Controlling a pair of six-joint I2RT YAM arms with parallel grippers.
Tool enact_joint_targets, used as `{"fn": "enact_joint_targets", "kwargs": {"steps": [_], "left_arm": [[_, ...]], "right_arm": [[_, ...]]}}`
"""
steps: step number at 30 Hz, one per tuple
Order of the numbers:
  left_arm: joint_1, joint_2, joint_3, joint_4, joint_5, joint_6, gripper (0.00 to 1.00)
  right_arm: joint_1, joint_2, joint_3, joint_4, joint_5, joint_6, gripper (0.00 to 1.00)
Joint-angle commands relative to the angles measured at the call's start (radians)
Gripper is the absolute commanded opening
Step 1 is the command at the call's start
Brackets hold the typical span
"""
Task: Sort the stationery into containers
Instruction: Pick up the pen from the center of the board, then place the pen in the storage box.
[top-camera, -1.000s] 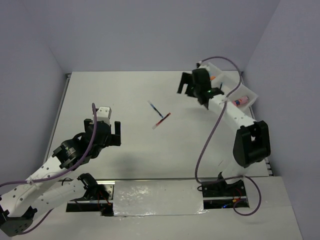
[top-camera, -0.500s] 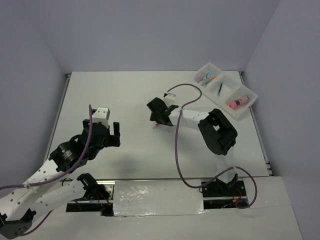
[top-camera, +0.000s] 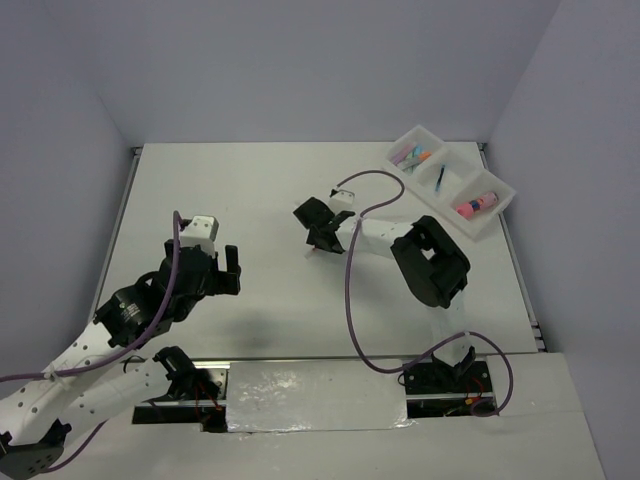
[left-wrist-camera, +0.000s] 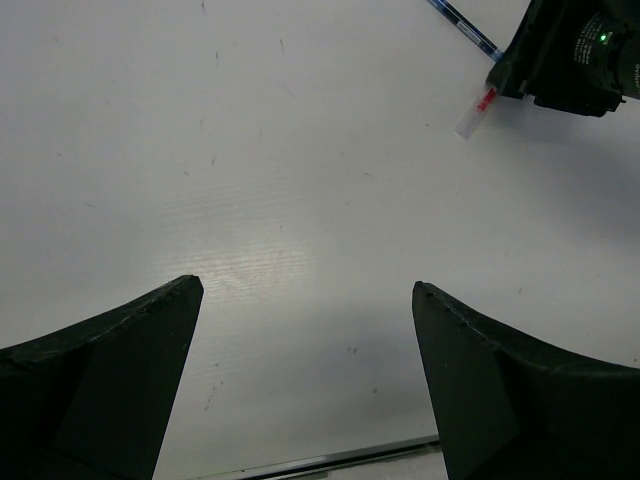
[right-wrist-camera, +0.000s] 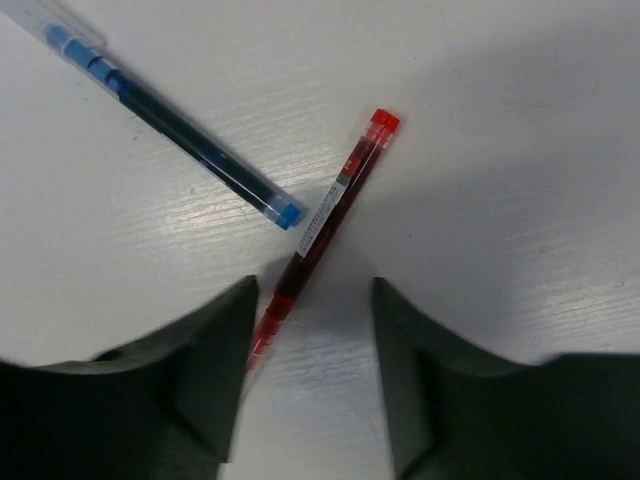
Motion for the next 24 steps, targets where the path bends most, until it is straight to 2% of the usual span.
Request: {"fn": "enact_joint_targets", "kwargs": {"steps": [1, 6, 8, 9, 13, 17, 21, 22, 24], "left_arm": [[0.004, -0.005, -0.002, 0.043, 0.011, 0.027, 0.99], [0.004, 0.000, -0.001, 0.040, 0.009, 0.026, 0.99], [0.004, 0.000, 0.001, 0.040, 0.009, 0.026, 0.99], [0.004, 0.001, -0.001, 0.040, 0.009, 0.026, 0.99], [0.004, 0.001, -0.002, 0.042, 0.011, 0.026, 0.99], [0.005, 0.006, -0.001, 0.040, 0.011, 0.026, 0.99], [0.005, 0.016, 0.001, 0.039, 0.006, 0.024, 0.99], [0.005, 0.016, 0.001, 0.039, 0.006, 0.024, 0.99], [0.005, 0.012, 0.001, 0.037, 0.003, 0.023, 0.99]], "right_arm": [[-0.019, 0.017, -0.018, -0.002, -0.015, -0.029, 0.48], [-0.028, -0.025, -0.053, -0.019, -0.014, -0.055, 0.29], [-0.048, -0.076, -0.104, -0.024, -0.011, -0.070, 0.06], [-0.057, -0.093, -0.119, -0.045, 0.010, -0.067, 0.03], [-0.109, -0.287, -0.296, 0.001, 0.008, -0.082, 0.03], [-0.190, -0.469, -0.398, 0.163, -0.075, -0.304, 0.06], [-0.345, -0.460, -0.300, 0.139, -0.087, -0.482, 0.06], [-0.423, -0.429, -0.262, 0.136, -0.092, -0.521, 0.07], [-0.497, -0.370, -0.213, 0.127, -0.118, -0.556, 0.07]]}}
